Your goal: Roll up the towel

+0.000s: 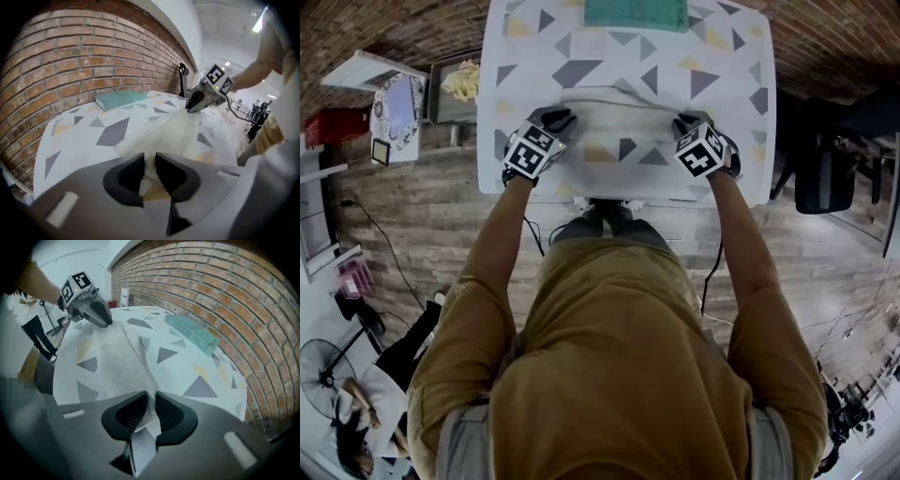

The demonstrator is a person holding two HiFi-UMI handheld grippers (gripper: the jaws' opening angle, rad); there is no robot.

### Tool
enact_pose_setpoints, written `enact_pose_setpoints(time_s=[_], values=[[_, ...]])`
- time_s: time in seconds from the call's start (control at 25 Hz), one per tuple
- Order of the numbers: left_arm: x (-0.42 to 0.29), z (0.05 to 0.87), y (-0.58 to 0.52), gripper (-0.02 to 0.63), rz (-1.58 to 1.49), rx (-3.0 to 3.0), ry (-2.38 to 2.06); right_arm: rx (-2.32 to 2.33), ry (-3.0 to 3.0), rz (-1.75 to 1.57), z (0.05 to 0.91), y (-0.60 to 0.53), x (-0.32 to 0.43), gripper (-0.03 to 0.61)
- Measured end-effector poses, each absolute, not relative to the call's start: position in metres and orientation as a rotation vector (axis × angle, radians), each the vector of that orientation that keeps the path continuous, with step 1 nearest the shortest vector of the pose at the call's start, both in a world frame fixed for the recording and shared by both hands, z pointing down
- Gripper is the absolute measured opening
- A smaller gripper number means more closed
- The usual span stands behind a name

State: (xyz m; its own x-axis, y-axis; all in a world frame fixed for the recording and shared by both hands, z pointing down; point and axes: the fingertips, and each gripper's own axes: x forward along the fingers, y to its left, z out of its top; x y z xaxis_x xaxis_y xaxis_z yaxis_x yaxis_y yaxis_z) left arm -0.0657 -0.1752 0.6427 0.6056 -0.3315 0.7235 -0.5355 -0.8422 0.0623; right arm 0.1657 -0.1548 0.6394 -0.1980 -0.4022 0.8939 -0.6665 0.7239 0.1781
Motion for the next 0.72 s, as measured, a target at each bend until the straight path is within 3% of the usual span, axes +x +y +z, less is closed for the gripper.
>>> enact_pose_setpoints(time_s=[0.2, 0.36, 0.52, 0.72], values=[[-0.078, 0.614, -0.177, 0.086, 0.938, 2.64, -0.817, 0.963, -1.877, 0.284, 0.612, -0.157, 0.18, 0.13], [-0.083, 0.583, -0.158, 0.086, 0.891, 2.748, -0.835, 1.003, -1.896, 0.041, 0.575, -0.144, 0.187, 0.137], [-0.066, 0.601, -0.112, 0.086, 1.182, 2.897, -0.575, 0.761, -1.876, -0.194, 0.582, -0.097, 0.158, 0.137], [-0.053, 0.638, -0.1, 0.103, 1.461, 2.926, -0.434, 0.627, -1.779, -0.219, 0.627, -0.087, 0.147, 0.135]])
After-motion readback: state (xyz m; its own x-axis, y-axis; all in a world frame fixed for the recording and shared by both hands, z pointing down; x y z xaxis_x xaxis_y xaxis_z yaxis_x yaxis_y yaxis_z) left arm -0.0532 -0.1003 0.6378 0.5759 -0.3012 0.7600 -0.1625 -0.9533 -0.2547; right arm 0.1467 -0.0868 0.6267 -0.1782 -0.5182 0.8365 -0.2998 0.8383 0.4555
